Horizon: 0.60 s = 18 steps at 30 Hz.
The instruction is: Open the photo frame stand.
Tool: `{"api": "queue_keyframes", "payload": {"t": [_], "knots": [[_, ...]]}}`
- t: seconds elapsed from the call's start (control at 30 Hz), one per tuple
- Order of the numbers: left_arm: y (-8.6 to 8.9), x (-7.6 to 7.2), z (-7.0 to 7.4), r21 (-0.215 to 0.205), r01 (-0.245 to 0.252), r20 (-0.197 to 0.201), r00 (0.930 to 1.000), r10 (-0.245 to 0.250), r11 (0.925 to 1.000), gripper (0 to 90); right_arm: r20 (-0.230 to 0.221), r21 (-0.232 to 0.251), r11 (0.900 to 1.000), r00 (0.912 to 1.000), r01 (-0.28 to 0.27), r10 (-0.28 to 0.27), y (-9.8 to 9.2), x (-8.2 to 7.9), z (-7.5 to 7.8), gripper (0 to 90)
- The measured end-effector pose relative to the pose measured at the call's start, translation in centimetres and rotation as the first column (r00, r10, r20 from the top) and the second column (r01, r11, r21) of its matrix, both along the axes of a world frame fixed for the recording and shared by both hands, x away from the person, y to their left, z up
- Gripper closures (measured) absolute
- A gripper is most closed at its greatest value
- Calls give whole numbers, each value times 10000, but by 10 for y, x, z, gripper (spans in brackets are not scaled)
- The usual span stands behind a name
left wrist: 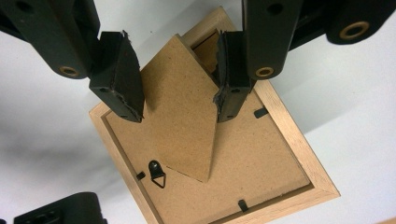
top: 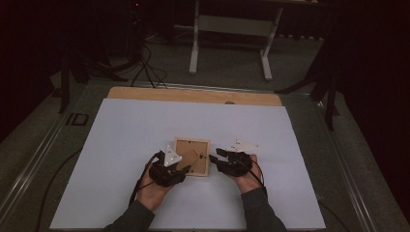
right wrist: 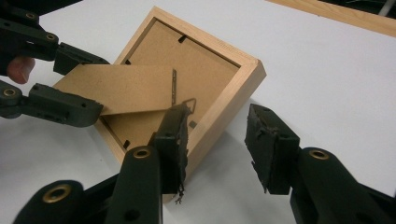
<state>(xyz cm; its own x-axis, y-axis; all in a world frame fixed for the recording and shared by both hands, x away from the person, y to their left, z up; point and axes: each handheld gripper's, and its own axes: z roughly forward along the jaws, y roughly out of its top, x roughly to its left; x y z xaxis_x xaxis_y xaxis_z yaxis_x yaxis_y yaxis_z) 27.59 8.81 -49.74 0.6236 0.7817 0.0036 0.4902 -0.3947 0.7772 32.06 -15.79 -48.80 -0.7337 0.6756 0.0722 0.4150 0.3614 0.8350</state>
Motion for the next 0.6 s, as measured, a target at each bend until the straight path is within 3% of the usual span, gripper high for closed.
{"api": "queue_keyframes", "payload": {"t": [0.37,0.6], "knots": [[0,-14,-3,381,250,778,9966,-279,9990,541,-260,343,9993,9995,-151,160,0,6,1,535],[3,-20,-6,507,456,1066,9930,-508,9977,543,-508,568,9978,9980,-352,381,5,12,1,471]]}}
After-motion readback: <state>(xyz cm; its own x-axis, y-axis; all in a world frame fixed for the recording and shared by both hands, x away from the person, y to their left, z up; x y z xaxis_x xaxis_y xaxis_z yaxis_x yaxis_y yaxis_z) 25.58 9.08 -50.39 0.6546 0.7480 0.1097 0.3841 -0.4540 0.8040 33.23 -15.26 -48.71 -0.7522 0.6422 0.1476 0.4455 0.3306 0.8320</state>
